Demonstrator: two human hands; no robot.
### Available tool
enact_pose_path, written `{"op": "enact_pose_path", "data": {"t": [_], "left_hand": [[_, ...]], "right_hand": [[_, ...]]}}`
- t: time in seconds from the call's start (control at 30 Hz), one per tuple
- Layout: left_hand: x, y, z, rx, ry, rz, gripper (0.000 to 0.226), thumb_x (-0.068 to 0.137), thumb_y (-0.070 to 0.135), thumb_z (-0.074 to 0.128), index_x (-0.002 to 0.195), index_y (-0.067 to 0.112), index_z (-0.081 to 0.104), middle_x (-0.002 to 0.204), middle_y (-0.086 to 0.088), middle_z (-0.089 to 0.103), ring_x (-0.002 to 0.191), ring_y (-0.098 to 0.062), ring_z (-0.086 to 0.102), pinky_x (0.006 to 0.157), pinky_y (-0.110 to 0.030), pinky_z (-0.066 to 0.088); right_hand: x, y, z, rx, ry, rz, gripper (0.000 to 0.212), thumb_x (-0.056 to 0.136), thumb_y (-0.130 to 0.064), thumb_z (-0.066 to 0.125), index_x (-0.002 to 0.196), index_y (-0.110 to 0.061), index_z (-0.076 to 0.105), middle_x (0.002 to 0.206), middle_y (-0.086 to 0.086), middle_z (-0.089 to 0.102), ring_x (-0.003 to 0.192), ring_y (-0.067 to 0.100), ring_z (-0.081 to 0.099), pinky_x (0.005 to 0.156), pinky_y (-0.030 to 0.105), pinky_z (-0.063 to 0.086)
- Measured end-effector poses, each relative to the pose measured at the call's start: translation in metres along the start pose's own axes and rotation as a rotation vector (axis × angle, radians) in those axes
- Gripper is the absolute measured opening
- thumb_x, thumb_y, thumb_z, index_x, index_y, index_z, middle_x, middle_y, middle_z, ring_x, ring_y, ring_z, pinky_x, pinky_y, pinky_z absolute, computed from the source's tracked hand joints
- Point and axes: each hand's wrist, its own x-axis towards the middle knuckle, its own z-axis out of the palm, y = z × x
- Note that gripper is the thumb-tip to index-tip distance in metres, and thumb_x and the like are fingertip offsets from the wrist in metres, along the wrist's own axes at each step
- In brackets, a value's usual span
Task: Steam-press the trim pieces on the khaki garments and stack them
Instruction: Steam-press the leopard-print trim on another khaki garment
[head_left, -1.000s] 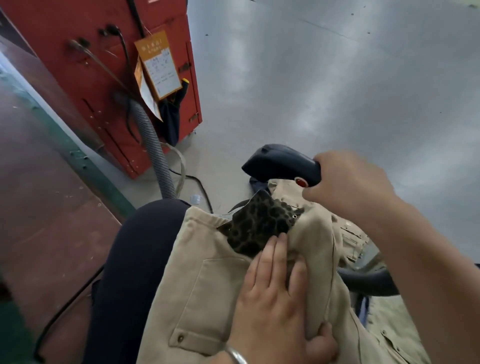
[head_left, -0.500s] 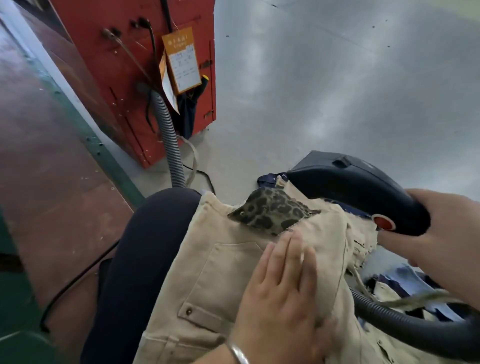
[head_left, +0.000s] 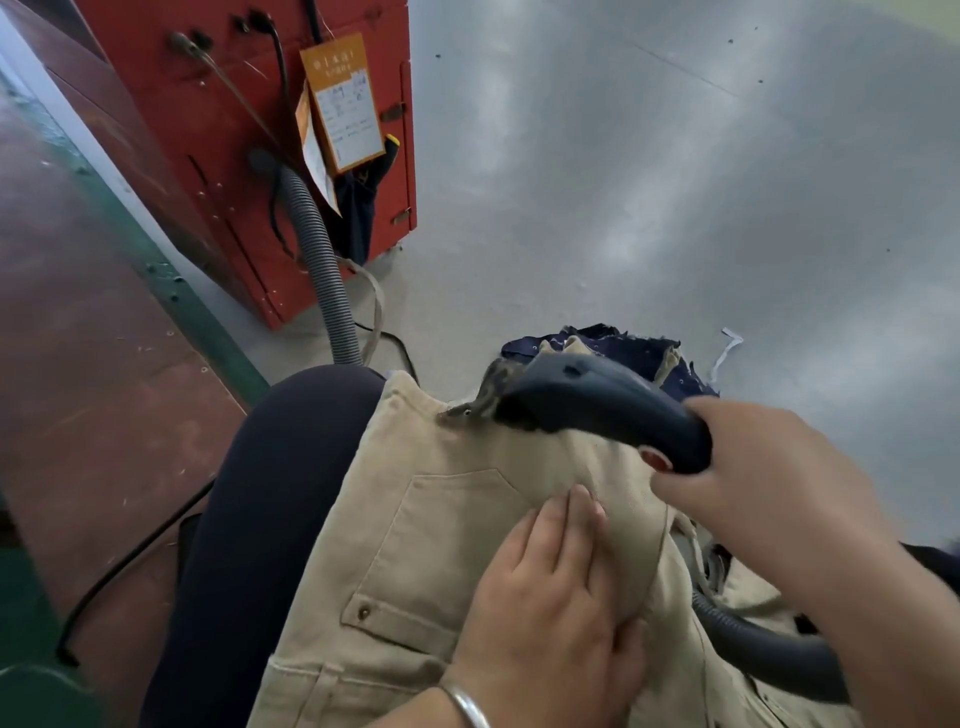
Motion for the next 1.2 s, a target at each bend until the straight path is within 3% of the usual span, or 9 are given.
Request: {"op": "enact_pose_path", "data": {"t": [0.2, 0.3, 0.4, 0.5, 0.6, 0.73, 0.93, 1.03, 1.2], "left_hand": [[-0.002, 0.000, -0.001, -0.036, 0.031, -0.011, 0.068, 0.069, 0.056, 0.046, 0.112, 0.010, 0.071, 0.117, -0.008, 0.067, 0.107, -0.020, 0.064, 0.088, -0.027, 0.053], [-0.001, 0.000, 0.000, -0.030, 0.053, -0.035, 0.069, 0.070, 0.057, 0.045, 0.112, 0.009, 0.071, 0.119, -0.009, 0.066, 0.107, -0.021, 0.064, 0.090, -0.028, 0.050], [0.000, -0.001, 0.001, -0.016, 0.098, -0.052, 0.071, 0.069, 0.058, 0.045, 0.113, 0.008, 0.070, 0.120, -0.009, 0.065, 0.107, -0.023, 0.063, 0.092, -0.034, 0.041], [0.000, -0.002, 0.003, -0.026, 0.148, -0.044, 0.072, 0.068, 0.058, 0.048, 0.114, 0.008, 0.069, 0.120, -0.009, 0.065, 0.107, -0.023, 0.063, 0.091, -0.034, 0.039], [0.000, -0.001, 0.007, -0.025, 0.188, -0.028, 0.069, 0.071, 0.056, 0.047, 0.114, 0.006, 0.069, 0.121, -0.010, 0.064, 0.108, -0.024, 0.062, 0.091, -0.035, 0.040], [-0.001, -0.001, 0.009, -0.005, 0.170, -0.024, 0.069, 0.070, 0.055, 0.045, 0.114, 0.006, 0.069, 0.121, -0.012, 0.064, 0.105, -0.026, 0.064, 0.091, -0.037, 0.038], [-0.003, -0.001, 0.010, -0.046, 0.165, -0.050, 0.069, 0.069, 0.057, 0.045, 0.112, 0.009, 0.070, 0.120, -0.009, 0.065, 0.107, -0.023, 0.063, 0.089, -0.036, 0.038], [-0.001, -0.002, 0.011, -0.061, 0.180, -0.052, 0.069, 0.069, 0.057, 0.043, 0.110, 0.010, 0.071, 0.118, -0.007, 0.066, 0.106, -0.021, 0.064, 0.088, -0.035, 0.039], [0.002, -0.002, -0.003, -0.086, 0.192, 0.016, 0.060, 0.073, 0.059, 0.046, 0.105, 0.016, 0.073, 0.112, -0.001, 0.068, 0.103, -0.019, 0.063, 0.088, -0.033, 0.041]], "right_hand": [[0.060, 0.014, -0.012, 0.152, 0.080, 0.179, 0.019, 0.083, -0.037, 0.068, 0.080, -0.022, 0.057, 0.068, 0.002, 0.062, 0.063, 0.027, 0.062, 0.059, 0.030, 0.048], [0.053, 0.033, -0.024, 0.225, 0.153, 0.146, 0.017, 0.079, -0.035, 0.071, 0.077, -0.024, 0.058, 0.057, 0.002, 0.063, 0.056, 0.025, 0.063, 0.054, 0.030, 0.047], [0.029, 0.048, -0.032, 0.271, 0.175, 0.081, 0.015, 0.073, -0.030, 0.073, 0.072, -0.028, 0.058, 0.043, -0.003, 0.060, 0.038, 0.015, 0.058, 0.044, 0.026, 0.043], [-0.001, 0.053, -0.031, 0.259, 0.149, 0.034, 0.022, 0.065, -0.025, 0.077, 0.068, -0.032, 0.057, 0.055, -0.023, 0.063, 0.041, 0.016, 0.059, 0.048, 0.038, 0.051], [-0.017, 0.044, -0.020, 0.220, 0.081, -0.040, 0.018, 0.059, -0.047, 0.069, 0.073, -0.042, 0.059, 0.063, -0.028, 0.062, 0.042, 0.008, 0.055, 0.044, 0.036, 0.047], [0.003, 0.016, 0.003, 0.062, -0.007, -0.074, 0.022, 0.068, -0.050, 0.067, 0.070, -0.034, 0.052, 0.053, -0.009, 0.054, 0.051, 0.004, 0.051, 0.045, 0.024, 0.030], [0.062, 0.009, 0.000, 0.115, 0.029, 0.111, 0.017, 0.083, -0.039, 0.067, 0.091, -0.024, 0.062, 0.071, 0.000, 0.062, 0.065, 0.023, 0.060, 0.054, 0.027, 0.040], [0.064, 0.026, -0.015, 0.149, 0.122, 0.178, 0.018, 0.081, -0.038, 0.070, 0.086, -0.024, 0.060, 0.064, 0.002, 0.062, 0.060, 0.026, 0.062, 0.058, 0.034, 0.053], [0.023, 0.031, -0.034, 0.241, 0.250, 0.073, 0.022, 0.073, -0.036, 0.073, 0.068, -0.034, 0.051, 0.042, -0.006, 0.056, 0.044, 0.021, 0.059, 0.045, 0.030, 0.048]]}}
